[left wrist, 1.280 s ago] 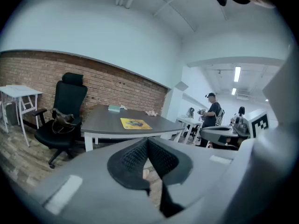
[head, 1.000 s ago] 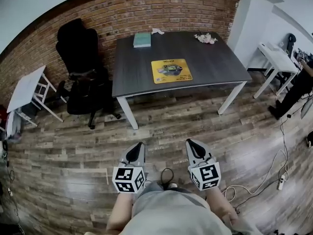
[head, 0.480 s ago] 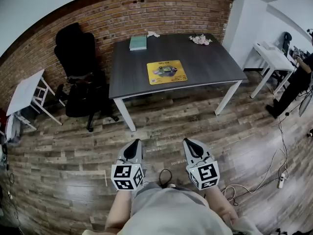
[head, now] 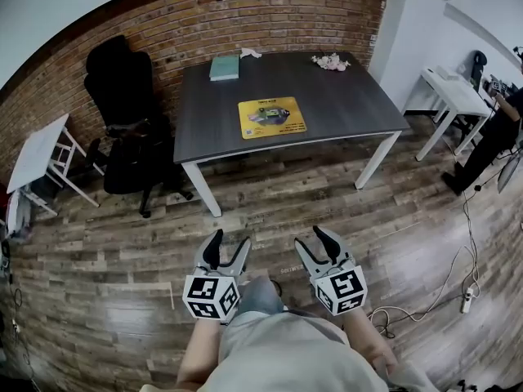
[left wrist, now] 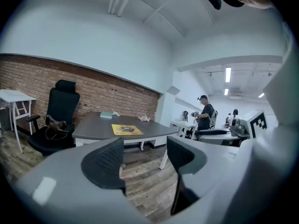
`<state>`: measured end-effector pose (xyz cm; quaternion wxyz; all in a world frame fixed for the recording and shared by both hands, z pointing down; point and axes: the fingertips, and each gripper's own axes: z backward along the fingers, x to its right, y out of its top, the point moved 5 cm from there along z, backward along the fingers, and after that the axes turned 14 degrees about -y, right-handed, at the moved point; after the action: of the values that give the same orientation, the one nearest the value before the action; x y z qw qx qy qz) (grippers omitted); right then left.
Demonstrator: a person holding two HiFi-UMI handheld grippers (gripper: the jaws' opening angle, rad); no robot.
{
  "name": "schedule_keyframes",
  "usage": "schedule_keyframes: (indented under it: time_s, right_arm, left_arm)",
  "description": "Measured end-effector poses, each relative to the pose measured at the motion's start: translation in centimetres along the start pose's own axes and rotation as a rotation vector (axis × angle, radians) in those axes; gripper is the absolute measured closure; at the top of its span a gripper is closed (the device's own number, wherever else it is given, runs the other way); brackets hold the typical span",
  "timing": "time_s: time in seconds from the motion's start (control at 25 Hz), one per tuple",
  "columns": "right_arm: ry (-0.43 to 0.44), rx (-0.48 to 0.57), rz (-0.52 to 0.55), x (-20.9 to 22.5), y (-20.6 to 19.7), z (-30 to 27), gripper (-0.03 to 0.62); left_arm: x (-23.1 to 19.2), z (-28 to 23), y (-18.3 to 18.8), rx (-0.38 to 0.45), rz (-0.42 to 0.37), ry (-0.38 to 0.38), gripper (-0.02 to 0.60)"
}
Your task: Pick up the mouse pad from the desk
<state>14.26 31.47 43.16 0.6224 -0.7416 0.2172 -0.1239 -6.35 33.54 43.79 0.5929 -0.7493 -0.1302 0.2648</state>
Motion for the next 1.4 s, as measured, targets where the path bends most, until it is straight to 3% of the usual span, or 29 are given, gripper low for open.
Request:
schedule_keyframes:
  time_s: [0.12, 0.28, 0.92, 1.4]
  right_arm:
    - [0.011, -0.016, -0.027, 0.6, -0.6, -1.0, 0.28]
    - [0.003, -0.021, -0.035, 2.4, -0.9, -3.2, 0.237]
    - [-0.041, -0.019, -0.046, 9.1, 2.8, -20.4, 0.204]
    - [-0.06, -0.032, -0.054, 11.4, 5.5, -32.6, 0.18]
  left_arm:
    - [-0.7, -1.7, -0.3, -0.008, 0.016, -0.009, 0.271]
    - [-2.1, -4.4, 0.3, 0.015, 0.018, -0.005, 0.234]
    - [-13.7, -17.3, 5.0, -0.011, 0.028, -0.018, 0.221]
    - [-22.8, -25.7, 9.6, -0.032, 0.026, -0.054, 0.202]
